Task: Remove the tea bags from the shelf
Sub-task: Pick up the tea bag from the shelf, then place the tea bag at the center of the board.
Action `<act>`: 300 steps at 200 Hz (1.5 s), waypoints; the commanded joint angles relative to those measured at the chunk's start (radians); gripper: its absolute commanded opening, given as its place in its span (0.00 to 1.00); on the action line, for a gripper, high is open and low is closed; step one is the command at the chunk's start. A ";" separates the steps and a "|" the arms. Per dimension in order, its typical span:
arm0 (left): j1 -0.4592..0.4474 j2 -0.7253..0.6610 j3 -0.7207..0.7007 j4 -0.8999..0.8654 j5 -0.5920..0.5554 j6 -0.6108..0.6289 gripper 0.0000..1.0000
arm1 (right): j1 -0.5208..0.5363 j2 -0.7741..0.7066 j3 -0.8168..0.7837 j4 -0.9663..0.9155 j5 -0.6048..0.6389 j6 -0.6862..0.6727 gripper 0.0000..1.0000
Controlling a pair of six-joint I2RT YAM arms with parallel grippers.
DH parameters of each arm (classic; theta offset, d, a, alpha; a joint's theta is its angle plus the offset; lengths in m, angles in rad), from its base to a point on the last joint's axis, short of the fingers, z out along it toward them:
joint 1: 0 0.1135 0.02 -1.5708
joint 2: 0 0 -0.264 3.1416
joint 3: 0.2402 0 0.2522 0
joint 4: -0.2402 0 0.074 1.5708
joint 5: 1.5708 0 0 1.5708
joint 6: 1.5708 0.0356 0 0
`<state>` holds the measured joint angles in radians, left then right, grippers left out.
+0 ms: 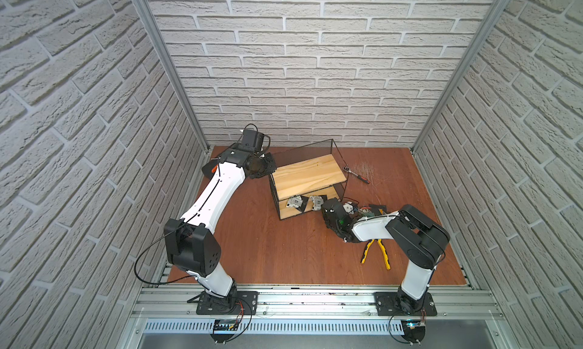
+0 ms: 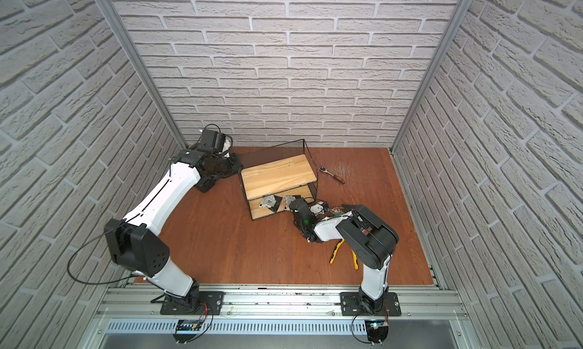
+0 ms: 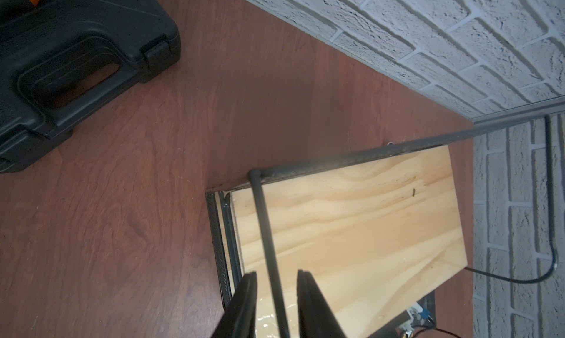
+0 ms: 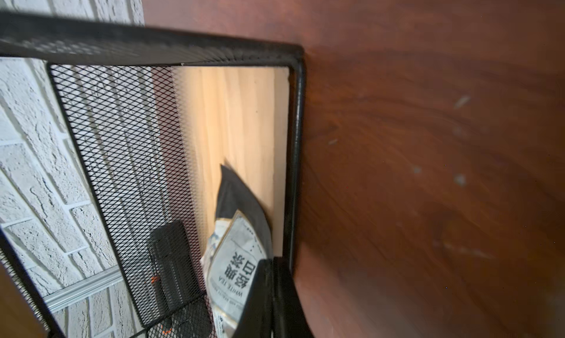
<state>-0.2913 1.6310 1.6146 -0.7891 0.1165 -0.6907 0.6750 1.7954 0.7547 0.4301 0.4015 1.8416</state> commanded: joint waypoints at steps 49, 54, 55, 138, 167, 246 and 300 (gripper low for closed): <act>0.007 0.017 0.031 0.009 0.017 0.040 0.27 | 0.045 -0.338 -0.053 -0.228 -0.068 -0.183 0.02; 0.009 0.017 0.032 0.007 0.017 0.043 0.27 | 0.049 -0.362 -0.063 -0.246 -0.088 -0.202 0.02; 0.008 0.017 0.032 0.007 0.018 0.044 0.27 | 0.050 -0.366 -0.064 -0.247 -0.093 -0.208 0.02; 0.008 0.013 0.035 -0.004 0.038 0.071 0.28 | 0.137 -0.548 -0.167 -0.461 -0.514 -0.608 0.02; 0.008 0.013 0.029 -0.007 0.046 0.079 0.29 | 0.152 -0.516 -0.220 -0.462 -0.546 -0.586 0.02; 0.009 0.015 0.026 -0.020 0.032 0.102 0.27 | 0.153 -0.606 -0.214 -0.632 -0.478 -0.571 0.44; 0.012 0.020 0.039 -0.043 0.022 0.135 0.25 | 0.153 -0.589 -0.102 -0.622 -0.431 -0.553 0.43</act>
<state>-0.2882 1.6428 1.6318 -0.8078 0.1509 -0.5930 0.8230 1.1683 0.6025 -0.2325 -0.0711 1.2800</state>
